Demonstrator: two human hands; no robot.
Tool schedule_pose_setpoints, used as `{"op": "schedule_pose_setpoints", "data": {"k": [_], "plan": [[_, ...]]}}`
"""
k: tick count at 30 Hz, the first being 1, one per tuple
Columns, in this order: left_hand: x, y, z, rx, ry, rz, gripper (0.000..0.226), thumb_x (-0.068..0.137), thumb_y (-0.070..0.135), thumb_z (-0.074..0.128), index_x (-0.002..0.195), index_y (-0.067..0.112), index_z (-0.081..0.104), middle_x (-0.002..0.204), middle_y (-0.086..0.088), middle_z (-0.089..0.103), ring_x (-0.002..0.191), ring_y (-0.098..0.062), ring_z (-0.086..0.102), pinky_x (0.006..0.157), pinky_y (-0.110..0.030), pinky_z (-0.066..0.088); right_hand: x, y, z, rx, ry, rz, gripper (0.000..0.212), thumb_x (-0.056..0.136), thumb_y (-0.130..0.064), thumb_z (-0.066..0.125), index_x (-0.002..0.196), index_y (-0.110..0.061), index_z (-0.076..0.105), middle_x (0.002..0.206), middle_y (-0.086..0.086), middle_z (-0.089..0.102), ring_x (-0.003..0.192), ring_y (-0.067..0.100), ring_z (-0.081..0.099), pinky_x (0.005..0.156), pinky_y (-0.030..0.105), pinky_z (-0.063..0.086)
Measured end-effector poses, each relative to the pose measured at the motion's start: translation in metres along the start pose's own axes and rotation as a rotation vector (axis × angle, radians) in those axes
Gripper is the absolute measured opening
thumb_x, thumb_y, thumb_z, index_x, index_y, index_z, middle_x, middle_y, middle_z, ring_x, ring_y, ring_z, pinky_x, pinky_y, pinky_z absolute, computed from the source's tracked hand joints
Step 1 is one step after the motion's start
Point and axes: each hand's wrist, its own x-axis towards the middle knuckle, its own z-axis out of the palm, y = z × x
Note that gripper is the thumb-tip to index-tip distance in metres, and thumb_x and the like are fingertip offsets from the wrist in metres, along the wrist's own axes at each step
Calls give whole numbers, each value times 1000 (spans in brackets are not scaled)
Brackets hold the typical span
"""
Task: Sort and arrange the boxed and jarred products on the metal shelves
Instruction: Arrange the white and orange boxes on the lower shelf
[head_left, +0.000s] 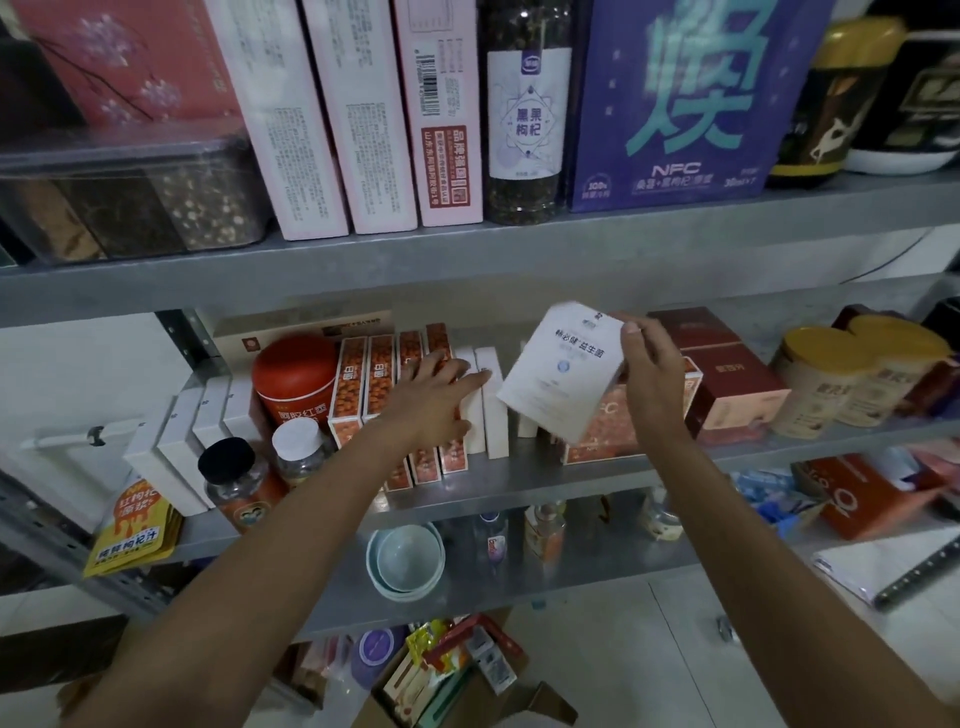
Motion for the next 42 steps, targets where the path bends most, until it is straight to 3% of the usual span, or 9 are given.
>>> {"op": "schedule_pose_setpoints", "data": {"k": [3,6,12,17,21,26,31,36,42], "plan": [[-5,20,-11,-95,197,8,61,88,17,60,145,23,41,157,-5,26,146,-29,7,118,-46,7,-6,0,-15,-3,5,32,26,103,-13,43,87,-22,61,77,-7,62,61,-9,58,53,8,41],[-20,61,-19,-502,465,-79,35,99,21,49,133,16,57,140,-5,51,131,-24,39,110,-43,34,-7,-2,-27,10,15,52,23,101,-10,46,87,-15,64,79,-1,61,60,-6,55,55,13,41],[-55,132,-31,-1567,36,-330,30,101,42,41,96,23,62,73,13,72,66,-1,70,52,-15,52,-9,-15,-37,8,-14,77,26,99,-9,50,84,-20,68,89,7,66,73,4,59,65,19,44],[-65,153,-27,-1685,133,-395,23,102,38,41,97,25,60,91,4,72,71,-9,72,58,-22,57,-18,-17,-40,119,-44,241,21,95,-33,56,88,-23,72,97,7,72,82,14,68,73,33,52],[-71,160,-26,-1730,123,-352,27,102,40,40,102,22,60,81,6,75,72,-15,73,62,-26,59,-23,-16,-43,576,-315,567,50,83,-62,56,107,-21,71,111,12,71,102,30,69,80,43,58],[-78,164,-23,-1787,104,-368,30,99,42,43,108,19,61,87,1,76,79,-17,74,62,-26,58,-33,-16,-43,896,-571,647,68,77,-69,59,120,-17,69,120,14,68,110,32,65,88,45,54],[-84,176,-26,-1576,261,-301,26,87,54,53,109,40,48,114,15,58,93,-2,65,66,-14,54,-43,-6,-36,947,-459,625,104,51,-61,87,136,-13,49,121,17,61,106,34,60,91,48,51],[-95,191,-23,-1255,297,-191,86,60,75,60,128,54,12,114,34,26,113,16,33,73,-4,44,-52,2,-33,895,-256,662,59,66,-66,69,107,-24,74,108,13,72,94,30,71,79,45,58],[-97,190,-27,-1265,270,-239,84,62,60,63,129,51,14,117,33,34,104,11,41,63,0,39,-53,-6,-35,783,-269,706,90,57,-66,76,132,-20,57,132,20,59,116,37,59,95,52,50]]}}
